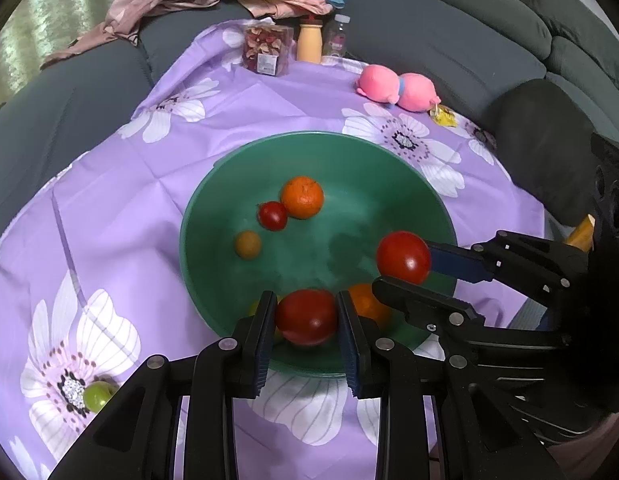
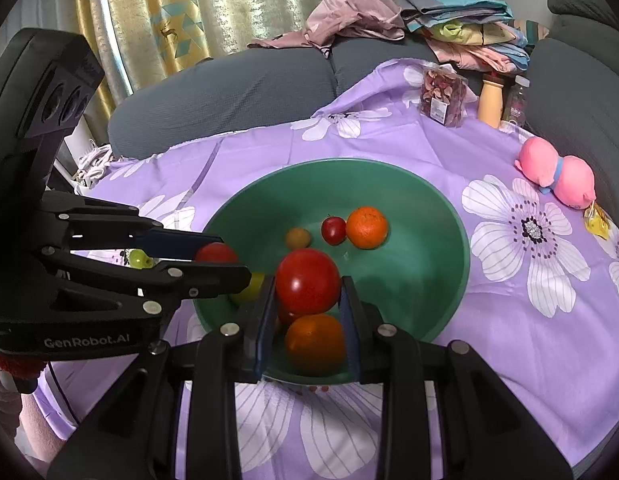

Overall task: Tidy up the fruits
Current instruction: 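Carry both cherry tomatoes over the green bowl and lower them, then open both grippers to drop the tomatoes into the bowl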

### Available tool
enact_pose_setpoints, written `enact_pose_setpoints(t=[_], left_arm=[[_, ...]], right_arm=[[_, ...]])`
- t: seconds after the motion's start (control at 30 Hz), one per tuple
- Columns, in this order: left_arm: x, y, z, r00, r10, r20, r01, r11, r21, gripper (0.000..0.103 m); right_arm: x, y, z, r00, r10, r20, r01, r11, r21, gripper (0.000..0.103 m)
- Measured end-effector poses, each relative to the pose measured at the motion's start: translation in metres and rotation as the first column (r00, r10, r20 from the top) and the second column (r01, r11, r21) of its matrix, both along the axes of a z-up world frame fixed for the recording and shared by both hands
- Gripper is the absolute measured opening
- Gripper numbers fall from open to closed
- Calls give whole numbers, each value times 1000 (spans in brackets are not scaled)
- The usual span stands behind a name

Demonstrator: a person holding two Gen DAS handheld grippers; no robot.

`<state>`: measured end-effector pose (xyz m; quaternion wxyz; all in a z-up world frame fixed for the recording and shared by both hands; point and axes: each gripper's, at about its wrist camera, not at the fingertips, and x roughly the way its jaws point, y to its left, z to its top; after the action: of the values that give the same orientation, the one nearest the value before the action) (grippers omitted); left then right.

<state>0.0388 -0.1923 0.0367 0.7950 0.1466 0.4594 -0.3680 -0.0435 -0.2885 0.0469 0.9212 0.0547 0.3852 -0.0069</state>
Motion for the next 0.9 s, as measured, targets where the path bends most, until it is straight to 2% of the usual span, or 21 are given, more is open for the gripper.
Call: enact_pose_setpoints(t=[0.57,0.67,0.7,0.77,0.9], left_arm=[[3,-1,-2,1000,14,2,-14,1000,7,30],[2,5,2,1000,26,11,-26,1000,6,31],[2,9,3,999,34,13,-34,999,5,33],[3,20,6,998,60,14,-60,998,-4,49],[6,49,7,992,127,3,-127,992,-18,51]], right_arm=[[-1,-5,-2,1000,-27,-14,27,1000,7,33],[-2,-2,-1,999,-28,-17,28,1000,12,38],[-2,-1,0,1000,-25,-16,25,1000,12,39],[-2,4,1,1000,-18,-14,19,1000,14,40],[-1,17,5,1000,5,-12,-5,1000,7,47]])
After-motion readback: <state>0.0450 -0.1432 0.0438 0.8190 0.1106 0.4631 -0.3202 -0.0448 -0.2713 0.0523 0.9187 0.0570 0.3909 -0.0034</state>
